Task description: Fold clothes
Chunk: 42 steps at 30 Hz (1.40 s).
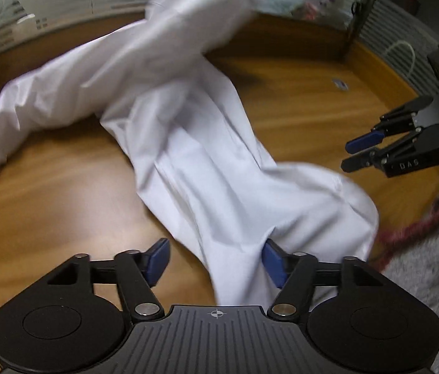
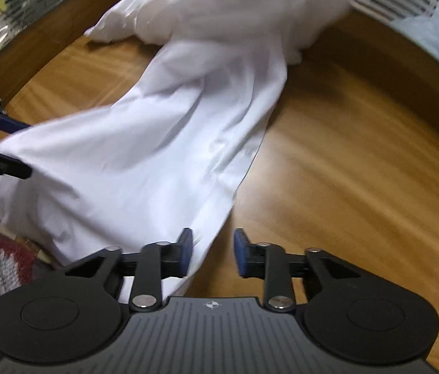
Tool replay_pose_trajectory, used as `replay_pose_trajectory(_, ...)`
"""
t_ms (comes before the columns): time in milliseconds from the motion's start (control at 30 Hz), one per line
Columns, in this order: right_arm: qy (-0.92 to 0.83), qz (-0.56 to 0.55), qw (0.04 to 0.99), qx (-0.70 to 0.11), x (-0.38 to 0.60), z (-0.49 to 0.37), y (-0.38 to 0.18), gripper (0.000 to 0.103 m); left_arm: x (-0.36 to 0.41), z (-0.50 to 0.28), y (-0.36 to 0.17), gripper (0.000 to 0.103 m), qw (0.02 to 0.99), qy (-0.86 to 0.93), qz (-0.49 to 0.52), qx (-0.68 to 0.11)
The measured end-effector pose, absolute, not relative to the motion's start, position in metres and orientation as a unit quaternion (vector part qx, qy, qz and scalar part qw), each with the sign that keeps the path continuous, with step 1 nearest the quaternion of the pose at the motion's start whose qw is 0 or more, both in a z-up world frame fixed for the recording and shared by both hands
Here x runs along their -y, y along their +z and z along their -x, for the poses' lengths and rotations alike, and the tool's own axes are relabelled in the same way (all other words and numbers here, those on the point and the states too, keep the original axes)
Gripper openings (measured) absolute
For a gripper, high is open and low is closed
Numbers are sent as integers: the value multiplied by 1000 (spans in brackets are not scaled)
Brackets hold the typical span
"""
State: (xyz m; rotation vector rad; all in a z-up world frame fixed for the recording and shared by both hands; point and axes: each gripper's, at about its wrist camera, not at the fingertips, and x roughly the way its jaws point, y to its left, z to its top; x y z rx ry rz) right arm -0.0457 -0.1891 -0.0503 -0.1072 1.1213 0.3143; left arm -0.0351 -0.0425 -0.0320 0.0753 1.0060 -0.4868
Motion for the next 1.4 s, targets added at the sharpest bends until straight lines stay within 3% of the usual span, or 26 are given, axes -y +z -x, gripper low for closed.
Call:
replay_pose_trajectory(67,140,48,842,-519,190,37,-46,49,42,23,-29,86,857,-219,-31,-465)
replay_pose_trajectory(200,128,43,853,-505,192,10,-43,58,33,-2,-15,92,869,-213,-15,-446)
replay_pose_trajectory(500,87,36,866,-491,216,-54,-56,69,51,-69,-11,98,882,-203,-18,-424)
replay_pose_trajectory(567,71,36,872,-483,226,-69,-54,79,54,-82,-13,98,882,-202,-15,-425)
replay_pose_trajectory(667,46,35,882,-467,246,-86,-51,83,58,-100,-15,98,883,-196,-9,-427)
replay_pose_trajectory(933,12,19,896,-443,293,-144,-44,85,59,-136,-9,98,891,-178,37,-417)
replay_pose_trajectory(1000,23,12,897,-442,297,-157,-45,83,60,-142,-7,98,892,-170,37,-416)
replay_pose_trajectory(1100,46,11,894,-446,292,-166,-44,64,61,-150,-3,98,893,-159,45,-419)
replay_pose_trajectory(1133,53,11,893,-447,291,-170,-44,48,60,-152,-1,98,892,-156,53,-420)
replay_pose_trajectory(1167,61,11,892,-448,289,-173,-44,24,59,-155,0,98,892,-153,63,-421)
replay_pose_trajectory(1200,69,9,890,-450,287,-175,-43,14,58,-156,2,98,891,-150,72,-422)
replay_pose_trajectory(1233,78,7,889,-452,284,-174,-42,10,57,-157,3,98,891,-148,80,-422)
replay_pose_trajectory(1400,123,23,888,-443,253,-155,-28,8,57,-157,12,98,886,-152,111,-424)
